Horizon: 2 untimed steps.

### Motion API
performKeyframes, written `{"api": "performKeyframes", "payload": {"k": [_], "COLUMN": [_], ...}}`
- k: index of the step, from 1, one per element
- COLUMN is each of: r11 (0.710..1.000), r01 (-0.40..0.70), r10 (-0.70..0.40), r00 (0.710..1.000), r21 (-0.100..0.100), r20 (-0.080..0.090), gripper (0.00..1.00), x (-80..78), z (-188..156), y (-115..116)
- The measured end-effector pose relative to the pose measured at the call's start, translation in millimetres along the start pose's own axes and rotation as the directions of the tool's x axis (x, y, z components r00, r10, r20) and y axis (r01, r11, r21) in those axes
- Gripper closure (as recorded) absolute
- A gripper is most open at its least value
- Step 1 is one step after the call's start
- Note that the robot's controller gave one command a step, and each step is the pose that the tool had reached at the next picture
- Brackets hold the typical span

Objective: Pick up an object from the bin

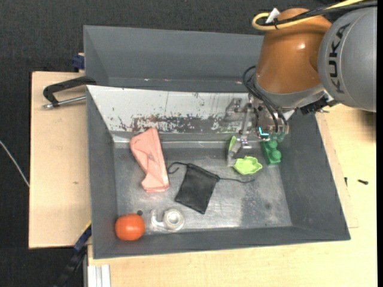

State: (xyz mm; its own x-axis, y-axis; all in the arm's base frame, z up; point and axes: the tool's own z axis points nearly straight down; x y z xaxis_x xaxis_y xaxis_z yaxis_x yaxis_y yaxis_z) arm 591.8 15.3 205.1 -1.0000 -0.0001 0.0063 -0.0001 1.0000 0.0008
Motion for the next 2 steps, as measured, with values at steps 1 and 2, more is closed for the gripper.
{"api": "performKeyframes", "payload": {"k": [1,2], "r11": [1.000,0.999], "r01": [0.000,0.034], "r10": [0.000,-0.034], "r00": [1.000,0.999], "r21": [0.000,0.001], "r20": [0.008,0.008], "gripper": [0.00,1.00], "x": [-1.6,53.2], "z": [-4,112], "y": [0,-41]}}
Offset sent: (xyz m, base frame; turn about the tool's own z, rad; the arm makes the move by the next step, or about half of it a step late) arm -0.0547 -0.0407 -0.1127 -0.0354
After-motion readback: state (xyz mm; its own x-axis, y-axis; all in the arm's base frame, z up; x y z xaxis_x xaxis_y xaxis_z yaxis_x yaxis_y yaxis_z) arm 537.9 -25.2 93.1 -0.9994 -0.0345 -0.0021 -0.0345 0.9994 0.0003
